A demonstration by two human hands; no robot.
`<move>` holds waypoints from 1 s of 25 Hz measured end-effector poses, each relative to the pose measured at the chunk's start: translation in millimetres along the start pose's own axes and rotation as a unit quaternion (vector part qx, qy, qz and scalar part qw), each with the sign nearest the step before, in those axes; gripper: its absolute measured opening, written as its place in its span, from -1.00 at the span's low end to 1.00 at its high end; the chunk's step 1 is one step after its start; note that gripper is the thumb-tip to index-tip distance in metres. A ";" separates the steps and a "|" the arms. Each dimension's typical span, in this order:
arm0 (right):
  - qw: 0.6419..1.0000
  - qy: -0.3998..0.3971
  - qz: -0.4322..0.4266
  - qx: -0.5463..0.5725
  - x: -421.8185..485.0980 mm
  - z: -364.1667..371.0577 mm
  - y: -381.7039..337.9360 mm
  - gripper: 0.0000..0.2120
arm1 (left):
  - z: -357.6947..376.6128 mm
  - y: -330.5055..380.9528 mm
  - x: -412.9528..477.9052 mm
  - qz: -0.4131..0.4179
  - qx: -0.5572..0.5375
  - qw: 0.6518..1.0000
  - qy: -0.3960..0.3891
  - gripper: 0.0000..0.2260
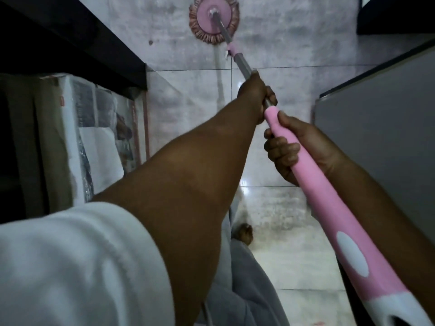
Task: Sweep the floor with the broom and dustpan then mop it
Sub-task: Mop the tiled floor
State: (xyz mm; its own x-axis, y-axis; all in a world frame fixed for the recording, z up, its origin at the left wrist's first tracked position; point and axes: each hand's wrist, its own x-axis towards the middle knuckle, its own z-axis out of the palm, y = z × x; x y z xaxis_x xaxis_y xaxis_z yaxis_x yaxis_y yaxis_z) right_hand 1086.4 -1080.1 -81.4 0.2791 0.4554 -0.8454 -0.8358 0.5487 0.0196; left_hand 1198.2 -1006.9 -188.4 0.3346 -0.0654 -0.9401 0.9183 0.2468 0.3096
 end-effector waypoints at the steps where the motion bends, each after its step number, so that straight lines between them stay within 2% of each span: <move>1: 1.000 0.000 0.000 0.008 -10.2 -12.0 16.0 -0.68 | 0.1 -20.0 -9.0 -0.007 0.013 1.000 -0.002 -0.53; 8: 0.997 0.004 -0.002 0.072 -107.0 -96.1 168.1 -0.68 | -12.7 -196.4 -100.9 -0.051 0.046 0.997 -0.017 -0.54; 13: 0.996 0.017 0.031 0.084 -160.0 -123.5 243.5 -0.70 | -31.0 -278.0 -158.8 -0.089 0.014 0.995 -0.035 -0.59; 18: 0.996 0.031 0.037 0.073 -143.1 -103.7 253.8 -0.70 | -58.9 -267.9 -157.0 -0.091 0.000 0.995 -0.037 -0.57; 25: 0.999 -0.011 0.028 -0.013 -44.6 -32.0 196.5 -0.70 | -111.4 -156.7 -106.1 -0.019 -0.053 0.998 -0.028 -0.60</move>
State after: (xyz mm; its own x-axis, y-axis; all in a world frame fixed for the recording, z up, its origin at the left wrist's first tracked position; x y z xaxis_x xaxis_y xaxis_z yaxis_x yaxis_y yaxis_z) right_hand 894.6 -1015.1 -56.9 0.2419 0.5010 -0.8309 -0.8626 0.5031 0.0523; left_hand 995.2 -930.9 -153.1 0.3138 -0.1302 -0.9405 0.9042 0.3434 0.2541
